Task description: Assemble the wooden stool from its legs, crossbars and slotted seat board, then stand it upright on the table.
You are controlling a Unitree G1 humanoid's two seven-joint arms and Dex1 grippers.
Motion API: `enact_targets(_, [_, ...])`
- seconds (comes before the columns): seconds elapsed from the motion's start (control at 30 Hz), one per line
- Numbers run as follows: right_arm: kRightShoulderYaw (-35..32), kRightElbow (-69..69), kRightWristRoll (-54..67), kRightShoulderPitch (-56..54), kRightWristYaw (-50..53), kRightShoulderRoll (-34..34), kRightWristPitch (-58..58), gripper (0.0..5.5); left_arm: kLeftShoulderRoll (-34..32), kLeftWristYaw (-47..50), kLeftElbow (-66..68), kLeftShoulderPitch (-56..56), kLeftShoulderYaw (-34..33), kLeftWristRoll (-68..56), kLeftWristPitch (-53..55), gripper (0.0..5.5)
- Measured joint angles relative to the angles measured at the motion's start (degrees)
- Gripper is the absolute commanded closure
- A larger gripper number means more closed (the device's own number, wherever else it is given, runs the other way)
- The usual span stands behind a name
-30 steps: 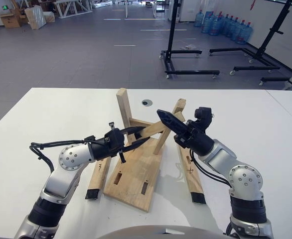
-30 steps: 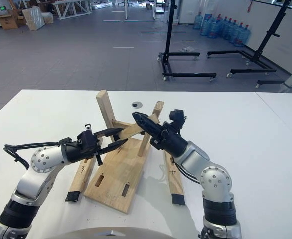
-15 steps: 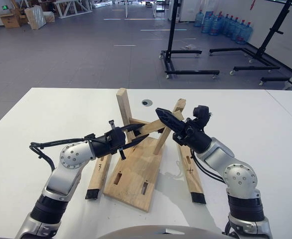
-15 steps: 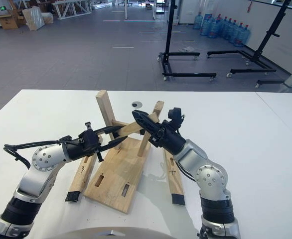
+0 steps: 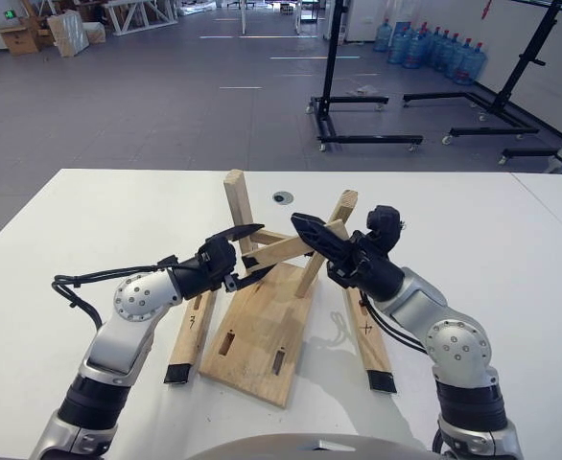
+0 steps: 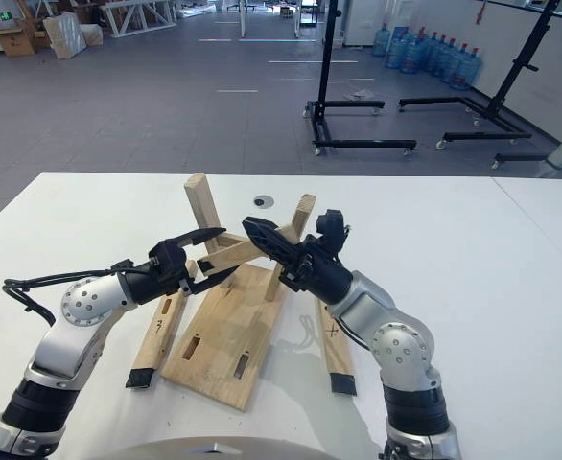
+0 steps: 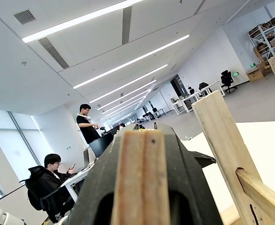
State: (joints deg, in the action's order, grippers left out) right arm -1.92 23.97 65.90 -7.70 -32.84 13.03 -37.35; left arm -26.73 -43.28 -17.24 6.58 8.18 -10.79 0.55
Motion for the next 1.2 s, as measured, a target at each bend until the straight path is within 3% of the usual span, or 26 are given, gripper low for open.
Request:
enact_targets(0.03, [-0.51,0.24,0.59,-0.01,0.37,-0.07,0.03,5.11,-0.2,0.07,-0.04,-0.03,-0.21,-0.04,0.08,1.6])
enact_targets(0.33, [-2.9,0.59,3.66,-2.13,3.05,0.09,-0.24,5.11,-0.25,1.56,-1.21,-1.71,-0.97,-1.22,1.05,1.58])
enact_targets(0.43, [-7.22,-0.64,10.89,-1.19,0.36,7.0,-6.24,5.11,-0.18,3.35,-2.9,-2.92,-1.92,-1.15,1.43,1.58])
enact_targets(0.63, [-15.48,-8.04,18.73,14.6,1.31,22.58,-20.61,5.11,0.19,8.82,-7.97,-9.21,-4.83,0.51,1.6,1.58])
enact_targets(0.77, [-17.85,-6.71,13.37,16.24,15.83,20.42,-17.09,5.11,1.62,13.71,-11.39,-13.59,-6.8,2.18,1.96,1.58])
enact_targets(0.87, [-16.86,-0.75,2.69,16.1,23.4,17.63,-11.16,5.11,3.03,16.46,-13.96,-15.61,-7.1,2.38,2.64,1.58])
enact_targets(1.2, [-13.4,5.9,-6.46,16.27,28.24,14.33,-8.54,5.11,4.07,20.1,-20.15,-17.21,-7.95,2.49,6.81,1.58])
